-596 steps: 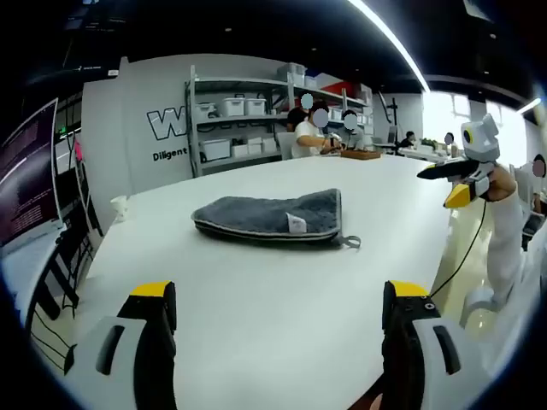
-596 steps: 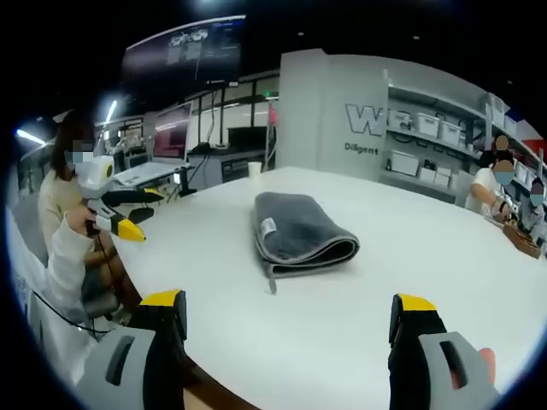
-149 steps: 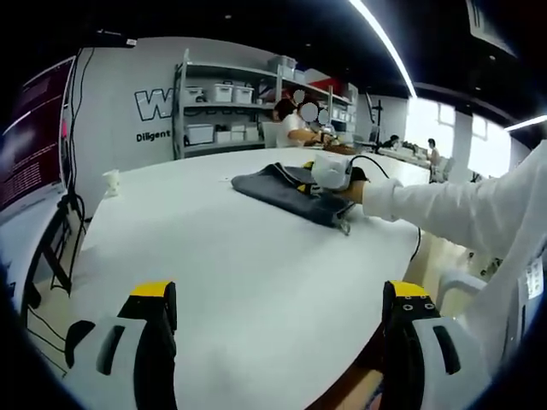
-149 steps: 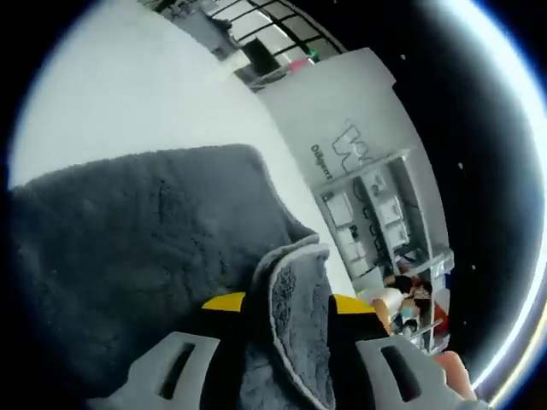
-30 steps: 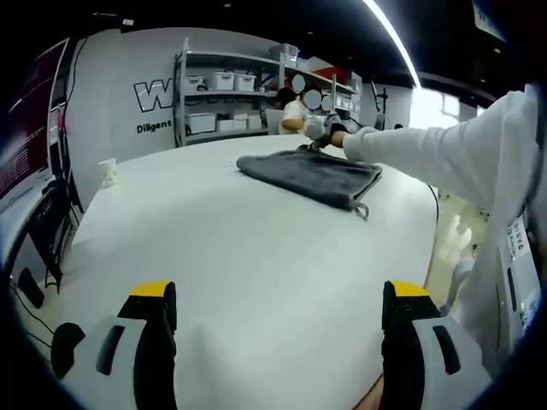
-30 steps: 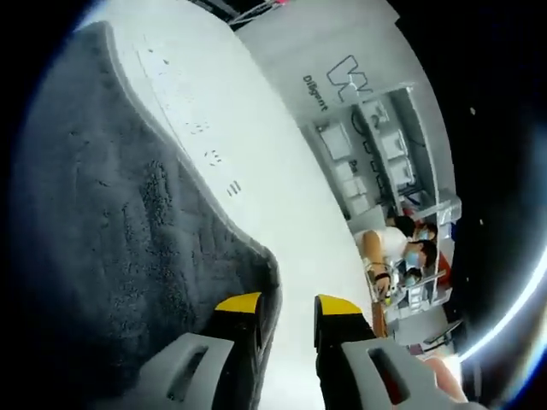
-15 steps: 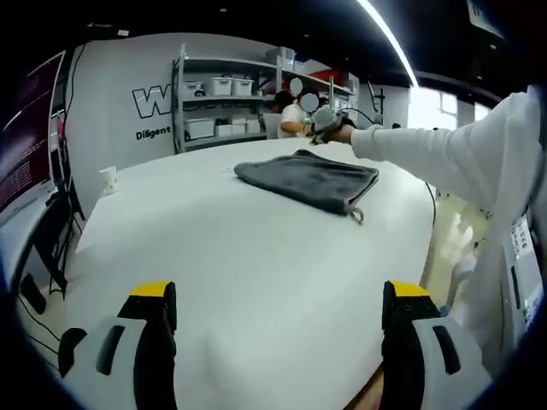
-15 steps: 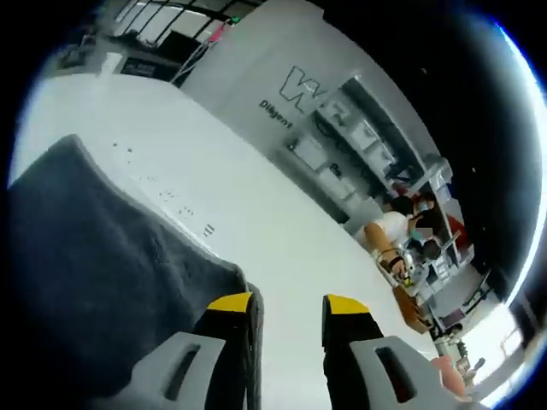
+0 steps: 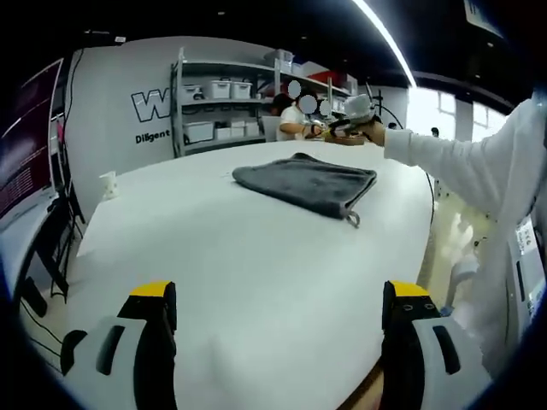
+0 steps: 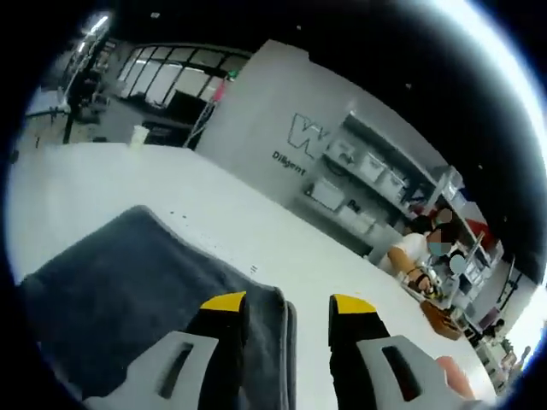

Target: Open the folded towel by lifting each exposed corner and separating the folded layers until the towel lies flat within the target outline without major curled edges

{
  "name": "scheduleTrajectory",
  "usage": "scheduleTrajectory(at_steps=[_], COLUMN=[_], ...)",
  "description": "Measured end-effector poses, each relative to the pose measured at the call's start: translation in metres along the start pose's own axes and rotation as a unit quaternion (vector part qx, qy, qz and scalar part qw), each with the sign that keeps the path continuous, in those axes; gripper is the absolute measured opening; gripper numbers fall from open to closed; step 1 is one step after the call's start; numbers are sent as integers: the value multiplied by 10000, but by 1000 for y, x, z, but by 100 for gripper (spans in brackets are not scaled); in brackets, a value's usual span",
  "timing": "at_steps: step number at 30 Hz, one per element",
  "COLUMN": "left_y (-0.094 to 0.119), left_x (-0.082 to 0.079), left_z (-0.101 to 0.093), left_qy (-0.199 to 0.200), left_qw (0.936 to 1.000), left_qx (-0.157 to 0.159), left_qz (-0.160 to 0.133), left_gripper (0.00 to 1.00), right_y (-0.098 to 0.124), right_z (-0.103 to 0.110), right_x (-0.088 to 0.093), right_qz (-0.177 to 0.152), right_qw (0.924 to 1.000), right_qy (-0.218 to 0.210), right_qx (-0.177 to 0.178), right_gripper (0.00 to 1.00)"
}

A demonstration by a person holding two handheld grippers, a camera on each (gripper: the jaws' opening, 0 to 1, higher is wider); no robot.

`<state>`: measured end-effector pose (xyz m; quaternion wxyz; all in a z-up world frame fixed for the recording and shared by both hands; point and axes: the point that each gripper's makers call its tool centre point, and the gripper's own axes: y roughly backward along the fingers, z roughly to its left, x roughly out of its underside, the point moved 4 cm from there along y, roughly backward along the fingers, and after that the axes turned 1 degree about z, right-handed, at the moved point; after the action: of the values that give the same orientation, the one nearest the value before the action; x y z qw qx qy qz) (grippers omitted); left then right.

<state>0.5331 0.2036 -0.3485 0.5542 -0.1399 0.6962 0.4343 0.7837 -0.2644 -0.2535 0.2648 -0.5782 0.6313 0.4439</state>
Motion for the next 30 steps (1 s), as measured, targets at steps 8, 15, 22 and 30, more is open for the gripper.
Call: scheduleTrajectory(at_steps=[8,15,22,30], left_y=[-1,-3,-8,-18], left_x=[-2,-1,-1,1], left_z=[-3,-5,-9,-18], left_qy=[-21,-50,-115,-214], left_qw=[10000,10000,9998,9994], left_qx=[11,-2,-38,30], left_qz=[11,61,152,257], left_gripper=[99,99,99,99], right_y=[54,97,132,171], right_z=[35,56,81,93], right_x=[-22,-14,12,42], right_qz=[-461,-554,-518,-255], right_qw=[9955,9924,9846,9800], right_qy=[-664,-926,-1446,-1792], right_qx=[-502,-584,-831,-823], right_gripper=[55,63,70,82])
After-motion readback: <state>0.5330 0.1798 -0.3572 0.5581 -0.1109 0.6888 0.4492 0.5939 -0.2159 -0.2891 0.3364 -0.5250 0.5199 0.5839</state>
